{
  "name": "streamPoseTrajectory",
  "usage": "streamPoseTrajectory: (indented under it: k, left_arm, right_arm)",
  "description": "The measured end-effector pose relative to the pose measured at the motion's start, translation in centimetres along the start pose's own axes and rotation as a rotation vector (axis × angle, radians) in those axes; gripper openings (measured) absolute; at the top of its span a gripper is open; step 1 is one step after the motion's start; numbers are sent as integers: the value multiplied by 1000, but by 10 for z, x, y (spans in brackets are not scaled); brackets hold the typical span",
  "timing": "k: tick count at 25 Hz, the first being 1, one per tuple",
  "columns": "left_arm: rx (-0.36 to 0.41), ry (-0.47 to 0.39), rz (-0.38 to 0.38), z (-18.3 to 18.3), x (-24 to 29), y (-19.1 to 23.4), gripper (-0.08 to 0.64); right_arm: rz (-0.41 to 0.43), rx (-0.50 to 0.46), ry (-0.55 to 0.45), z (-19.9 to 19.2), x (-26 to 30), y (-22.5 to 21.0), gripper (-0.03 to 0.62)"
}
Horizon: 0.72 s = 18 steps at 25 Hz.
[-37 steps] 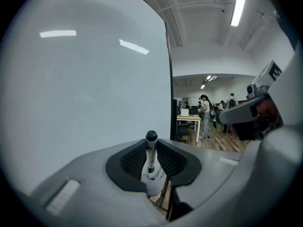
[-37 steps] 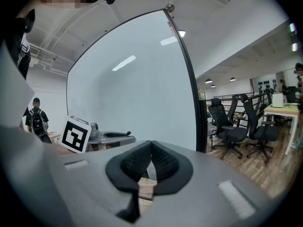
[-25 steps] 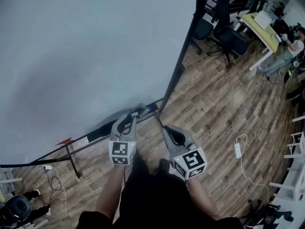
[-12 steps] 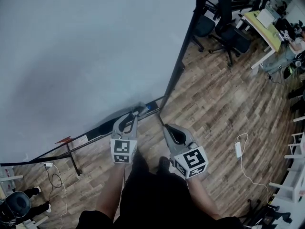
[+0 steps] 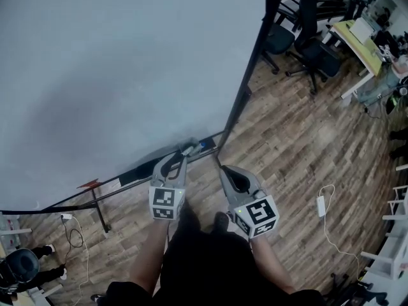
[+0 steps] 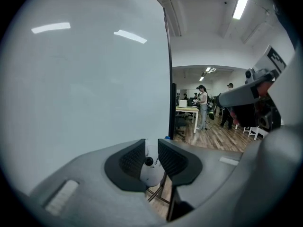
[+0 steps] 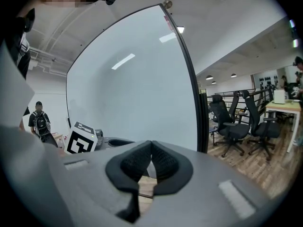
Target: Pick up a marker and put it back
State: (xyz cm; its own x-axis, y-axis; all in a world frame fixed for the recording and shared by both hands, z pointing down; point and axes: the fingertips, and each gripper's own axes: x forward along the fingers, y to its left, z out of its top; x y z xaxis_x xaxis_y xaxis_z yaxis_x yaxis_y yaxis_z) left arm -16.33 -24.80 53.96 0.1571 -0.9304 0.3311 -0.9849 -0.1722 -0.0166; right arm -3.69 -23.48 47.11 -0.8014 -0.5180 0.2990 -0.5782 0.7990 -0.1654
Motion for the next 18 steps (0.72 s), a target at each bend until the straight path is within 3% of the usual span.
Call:
streamPoseTrajectory:
  k: [18]
  left_arm:
    - [-11, -31, 36, 21, -22, -14, 91]
  right_arm:
    - [44, -7, -45, 9, -11, -2, 2]
